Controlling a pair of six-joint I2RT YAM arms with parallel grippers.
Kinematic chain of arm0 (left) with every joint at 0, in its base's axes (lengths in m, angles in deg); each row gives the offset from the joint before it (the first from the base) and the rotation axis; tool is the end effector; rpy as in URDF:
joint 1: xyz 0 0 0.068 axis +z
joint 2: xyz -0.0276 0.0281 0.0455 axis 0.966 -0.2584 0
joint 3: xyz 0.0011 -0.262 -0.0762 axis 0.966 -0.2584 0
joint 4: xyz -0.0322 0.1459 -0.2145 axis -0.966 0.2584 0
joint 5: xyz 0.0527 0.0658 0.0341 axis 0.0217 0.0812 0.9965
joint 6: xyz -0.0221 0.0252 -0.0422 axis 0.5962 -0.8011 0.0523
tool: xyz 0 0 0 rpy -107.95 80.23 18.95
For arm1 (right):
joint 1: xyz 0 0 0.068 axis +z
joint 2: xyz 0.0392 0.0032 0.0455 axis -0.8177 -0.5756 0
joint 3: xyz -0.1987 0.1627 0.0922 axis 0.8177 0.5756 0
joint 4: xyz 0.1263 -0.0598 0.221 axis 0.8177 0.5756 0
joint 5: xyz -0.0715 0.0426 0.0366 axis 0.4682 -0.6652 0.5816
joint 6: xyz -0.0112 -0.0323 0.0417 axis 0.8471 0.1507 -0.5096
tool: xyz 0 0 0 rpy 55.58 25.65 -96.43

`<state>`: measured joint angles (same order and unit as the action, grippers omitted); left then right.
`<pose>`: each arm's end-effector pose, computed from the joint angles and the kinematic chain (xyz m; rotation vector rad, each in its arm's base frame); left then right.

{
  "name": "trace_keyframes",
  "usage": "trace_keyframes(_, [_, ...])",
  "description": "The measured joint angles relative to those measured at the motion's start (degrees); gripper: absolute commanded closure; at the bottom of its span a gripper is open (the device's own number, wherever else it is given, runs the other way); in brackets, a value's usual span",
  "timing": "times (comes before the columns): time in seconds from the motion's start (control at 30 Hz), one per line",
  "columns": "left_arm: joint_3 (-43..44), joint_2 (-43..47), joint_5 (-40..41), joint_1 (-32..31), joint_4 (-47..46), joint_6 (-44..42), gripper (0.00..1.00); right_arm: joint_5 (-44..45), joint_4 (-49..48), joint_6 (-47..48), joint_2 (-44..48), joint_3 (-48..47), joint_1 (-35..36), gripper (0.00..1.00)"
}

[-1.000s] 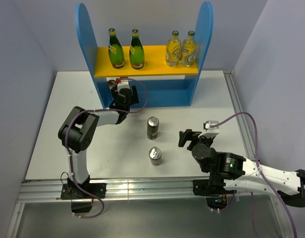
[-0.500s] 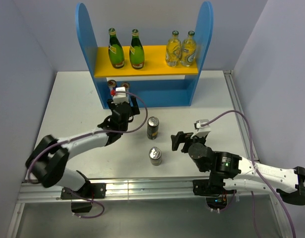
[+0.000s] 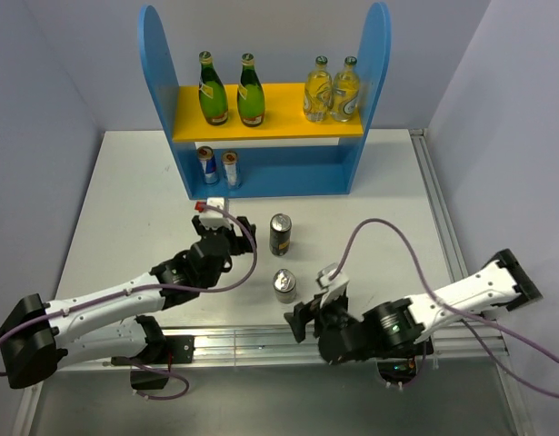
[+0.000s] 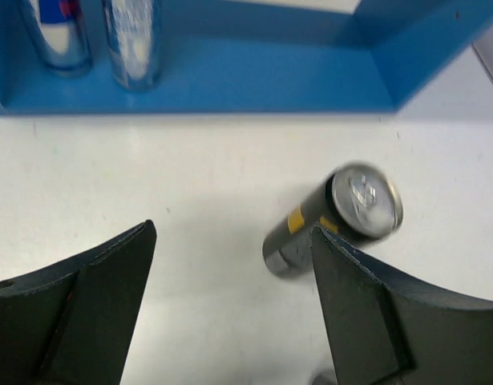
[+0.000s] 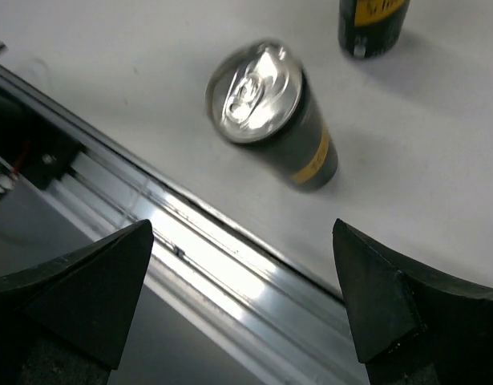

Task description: Place and organize the beverage onto the shelf

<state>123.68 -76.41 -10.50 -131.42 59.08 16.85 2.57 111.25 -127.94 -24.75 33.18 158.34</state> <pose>0.1472 -0.1792 0.2643 -0.0739 1.8058 -0.4120 -0.0081 0.1570 0.2496 -0.4226 2.0087 0.6565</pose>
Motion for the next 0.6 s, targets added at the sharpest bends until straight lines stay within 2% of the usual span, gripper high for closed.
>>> trace_keyframes(0.13, [-3.89, 1.97, -0.17, -2.86, 1.62, 2.43, 0.15, 2.51, 6.01, -11.52, -12.07, -2.14, 6.01, 0.0])
trace_keyframes(0.27, [-6.14, 1.6, -0.24, -3.98, 1.46, 4.0, 0.15, 3.93, 5.27, -16.57, -17.27, 0.68, 5.81, 0.0])
trace_keyframes(0.4, [-7.06, -0.35, -0.37, -4.42, 0.42, 5.09, 0.15, 3.72, -2.43, -14.27, -18.03, 5.9, 1.99, 0.0])
trace_keyframes(0.6, [-7.34, -2.84, -0.72, -4.61, -2.49, 5.73, 0.15, 3.8, -13.88, -7.43, -21.33, 7.26, -2.49, 0.0])
